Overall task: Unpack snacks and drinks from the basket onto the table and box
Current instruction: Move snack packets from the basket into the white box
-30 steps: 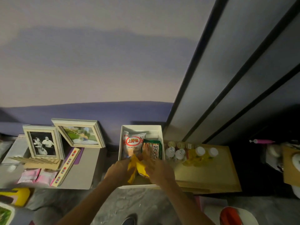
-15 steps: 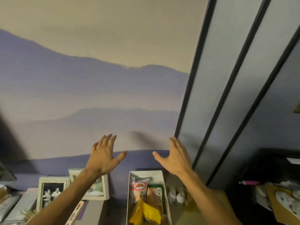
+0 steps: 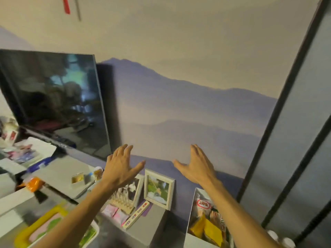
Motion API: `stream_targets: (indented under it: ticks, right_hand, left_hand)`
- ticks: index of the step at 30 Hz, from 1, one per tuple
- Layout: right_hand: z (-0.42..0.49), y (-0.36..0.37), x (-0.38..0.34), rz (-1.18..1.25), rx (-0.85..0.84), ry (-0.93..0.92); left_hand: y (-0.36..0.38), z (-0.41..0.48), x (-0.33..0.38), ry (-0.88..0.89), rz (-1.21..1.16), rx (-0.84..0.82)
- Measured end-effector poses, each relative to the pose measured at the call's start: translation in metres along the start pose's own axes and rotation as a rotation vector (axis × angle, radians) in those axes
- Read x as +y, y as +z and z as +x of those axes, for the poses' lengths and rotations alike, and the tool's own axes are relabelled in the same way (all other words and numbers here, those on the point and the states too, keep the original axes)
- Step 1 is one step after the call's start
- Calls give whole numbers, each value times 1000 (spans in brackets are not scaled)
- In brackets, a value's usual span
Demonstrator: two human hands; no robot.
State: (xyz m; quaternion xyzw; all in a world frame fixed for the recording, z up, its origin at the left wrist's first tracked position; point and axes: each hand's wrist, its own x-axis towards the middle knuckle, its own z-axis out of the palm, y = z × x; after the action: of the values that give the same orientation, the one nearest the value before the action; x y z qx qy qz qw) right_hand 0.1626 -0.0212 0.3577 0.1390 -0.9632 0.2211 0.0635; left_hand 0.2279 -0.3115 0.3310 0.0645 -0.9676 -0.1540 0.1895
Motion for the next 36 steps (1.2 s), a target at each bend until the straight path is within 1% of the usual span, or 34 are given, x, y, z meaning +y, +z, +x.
stream_targets:
  ticks: [6, 11, 16, 19, 22, 27, 31, 36]
  right_hand:
    - [-11, 57, -111, 64, -152, -162]
    - [-13, 106, -196, 58, -215, -253]
    - [-13, 162, -281, 62, -298, -318]
    - [-16, 201, -316, 54, -327, -340]
    - [-19, 242, -337, 69, -359, -363]
    - [-6, 327, -351, 5, -528, -329]
    - [18, 399, -353, -53, -586, -352]
    - [49, 510, -347, -45, -720, -365]
  left_hand:
    - [-61, -68, -101, -210, 44, 49]
    - [-100, -109, -174, -341, 85, 45]
    - [-123, -141, -262, -442, 99, 37]
    - [-120, -157, -310, -495, 92, -7]
    - [-101, -170, -352, -550, 67, -86]
    - [-48, -168, -402, -621, 22, -196]
    - [13, -158, -434, -703, -18, -261]
    - [116, -157, -489, -844, -63, -340]
